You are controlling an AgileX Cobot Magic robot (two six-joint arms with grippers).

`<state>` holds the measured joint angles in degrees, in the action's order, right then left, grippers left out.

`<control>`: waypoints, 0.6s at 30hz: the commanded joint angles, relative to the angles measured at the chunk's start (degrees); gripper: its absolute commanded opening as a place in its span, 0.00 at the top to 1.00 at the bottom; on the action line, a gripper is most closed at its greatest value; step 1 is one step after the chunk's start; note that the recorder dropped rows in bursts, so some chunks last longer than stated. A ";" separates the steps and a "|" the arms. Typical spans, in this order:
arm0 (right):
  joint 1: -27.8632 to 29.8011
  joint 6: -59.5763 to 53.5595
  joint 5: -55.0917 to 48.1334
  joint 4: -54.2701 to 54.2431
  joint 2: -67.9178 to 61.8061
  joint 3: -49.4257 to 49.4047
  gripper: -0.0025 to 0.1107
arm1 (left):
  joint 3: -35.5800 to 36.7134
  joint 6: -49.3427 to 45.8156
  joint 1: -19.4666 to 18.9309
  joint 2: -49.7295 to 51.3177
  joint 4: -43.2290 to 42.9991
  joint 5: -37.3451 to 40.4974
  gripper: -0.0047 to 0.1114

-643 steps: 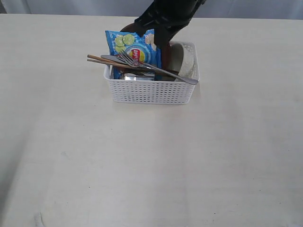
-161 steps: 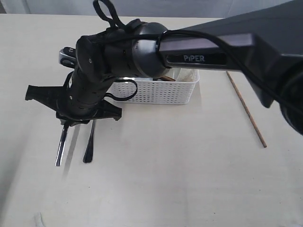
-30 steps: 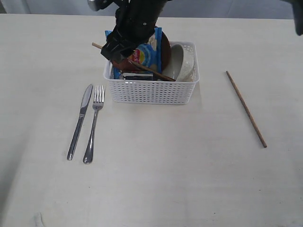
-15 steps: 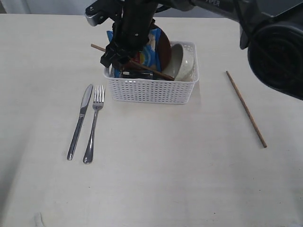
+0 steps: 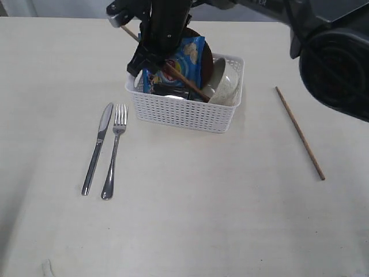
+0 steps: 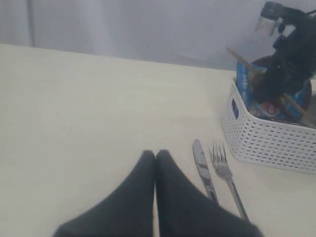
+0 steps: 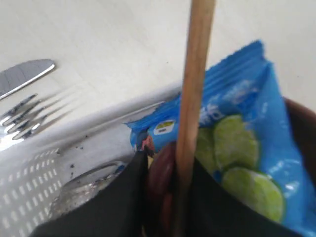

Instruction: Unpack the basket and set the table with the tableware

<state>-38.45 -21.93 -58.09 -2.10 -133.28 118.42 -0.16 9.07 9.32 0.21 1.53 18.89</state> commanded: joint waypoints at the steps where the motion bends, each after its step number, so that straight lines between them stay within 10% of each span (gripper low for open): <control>1: 0.36 0.54 -1.94 -0.82 5.47 1.34 0.98 | 0.16 -0.03 -0.06 -0.21 0.21 -0.63 0.96; 10: 1.92 3.22 -7.66 -0.16 16.48 1.34 0.98 | 0.16 -0.03 -0.06 -0.21 0.21 -0.63 0.96; 18: 16.12 12.17 -11.88 1.75 21.46 -2.67 0.98 | 0.16 -0.03 -0.06 -0.21 0.21 -0.63 0.96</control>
<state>-27.54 -13.02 -68.96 -1.66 -113.15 118.47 -0.16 9.07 9.32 0.21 1.53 18.89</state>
